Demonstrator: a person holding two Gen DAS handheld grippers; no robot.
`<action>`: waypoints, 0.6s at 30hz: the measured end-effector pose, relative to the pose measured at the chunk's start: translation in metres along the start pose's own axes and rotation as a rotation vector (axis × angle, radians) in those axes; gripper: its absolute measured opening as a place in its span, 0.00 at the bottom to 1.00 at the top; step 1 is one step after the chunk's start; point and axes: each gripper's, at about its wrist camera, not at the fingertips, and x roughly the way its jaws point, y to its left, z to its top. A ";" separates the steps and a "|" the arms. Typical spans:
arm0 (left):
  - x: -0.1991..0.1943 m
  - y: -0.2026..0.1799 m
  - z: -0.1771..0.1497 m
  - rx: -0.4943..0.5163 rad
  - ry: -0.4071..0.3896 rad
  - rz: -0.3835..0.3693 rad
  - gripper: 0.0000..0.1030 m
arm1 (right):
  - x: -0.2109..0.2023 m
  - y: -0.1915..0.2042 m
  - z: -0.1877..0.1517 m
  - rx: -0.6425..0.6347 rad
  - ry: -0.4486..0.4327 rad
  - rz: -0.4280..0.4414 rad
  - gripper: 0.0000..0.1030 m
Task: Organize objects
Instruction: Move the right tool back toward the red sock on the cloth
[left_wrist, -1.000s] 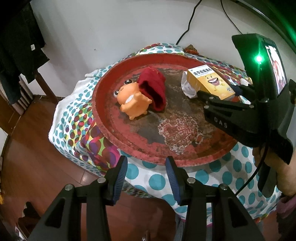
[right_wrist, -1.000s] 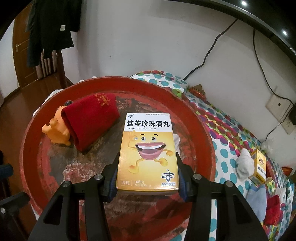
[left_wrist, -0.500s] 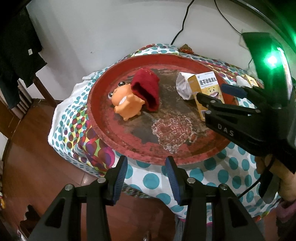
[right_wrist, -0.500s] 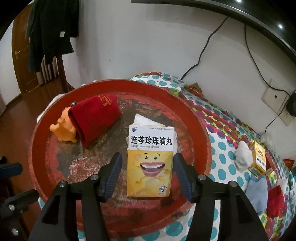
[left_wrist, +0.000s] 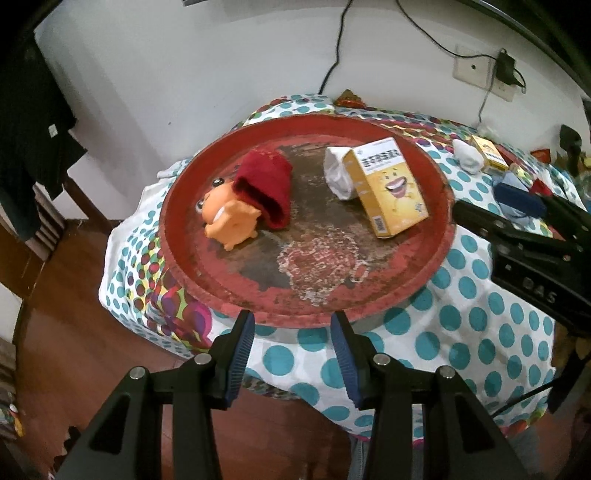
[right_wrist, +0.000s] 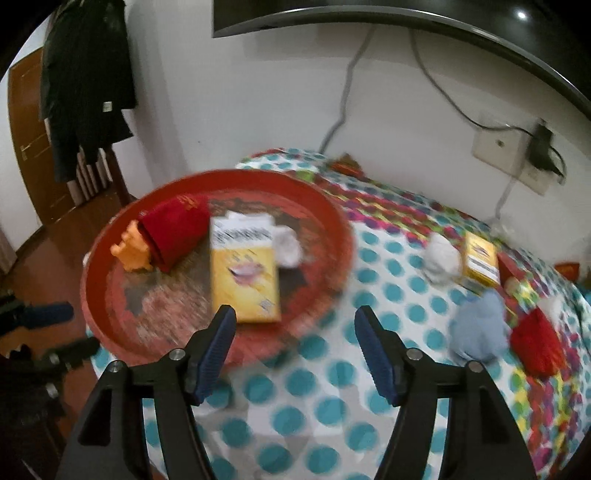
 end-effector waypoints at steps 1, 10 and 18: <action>-0.001 -0.003 0.000 0.006 -0.001 -0.003 0.42 | -0.002 -0.008 -0.005 0.009 0.005 -0.015 0.63; -0.011 -0.038 -0.005 0.089 -0.025 -0.017 0.43 | -0.028 -0.112 -0.063 0.236 0.052 -0.137 0.63; -0.013 -0.074 -0.012 0.178 -0.028 -0.058 0.43 | -0.044 -0.198 -0.099 0.369 0.076 -0.263 0.65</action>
